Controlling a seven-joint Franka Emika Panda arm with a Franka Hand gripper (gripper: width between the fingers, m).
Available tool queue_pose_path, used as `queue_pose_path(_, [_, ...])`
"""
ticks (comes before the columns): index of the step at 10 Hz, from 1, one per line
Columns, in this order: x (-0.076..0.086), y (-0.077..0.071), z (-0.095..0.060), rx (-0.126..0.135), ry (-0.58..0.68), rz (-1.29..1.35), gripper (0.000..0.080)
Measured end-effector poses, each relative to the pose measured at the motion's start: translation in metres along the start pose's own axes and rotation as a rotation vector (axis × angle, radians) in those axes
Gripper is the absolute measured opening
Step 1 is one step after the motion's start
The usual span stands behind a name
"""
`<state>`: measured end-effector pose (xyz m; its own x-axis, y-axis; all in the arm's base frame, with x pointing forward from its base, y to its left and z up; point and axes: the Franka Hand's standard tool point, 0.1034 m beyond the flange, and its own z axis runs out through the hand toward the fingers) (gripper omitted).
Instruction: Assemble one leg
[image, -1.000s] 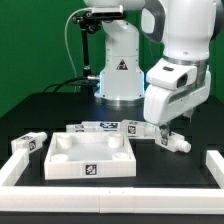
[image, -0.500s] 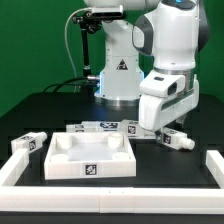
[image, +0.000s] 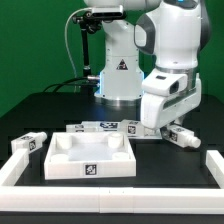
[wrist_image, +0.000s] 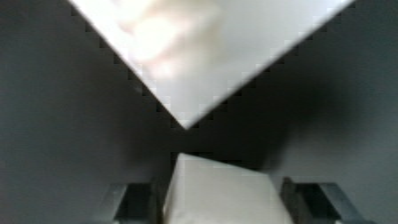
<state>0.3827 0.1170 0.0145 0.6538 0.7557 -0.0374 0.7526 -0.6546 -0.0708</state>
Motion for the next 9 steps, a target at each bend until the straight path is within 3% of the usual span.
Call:
queue_pose_path(2, [0.007, -0.023, -0.002, -0.002, 0.002, -0.022, 0.0318])
queue_pose_path(4, [-0.005, -0.029, 0.006, 0.008, -0.003, -0.020, 0.0318])
queue_pose_path(7, [-0.015, -0.018, 0.009, 0.011, -0.006, -0.023, 0.0346])
queue_pose_path(8, [-0.015, -0.019, 0.009, 0.011, -0.007, -0.025, 0.0481])
queue_pose_path(9, [-0.019, -0.016, 0.007, 0.017, -0.023, -0.014, 0.0481])
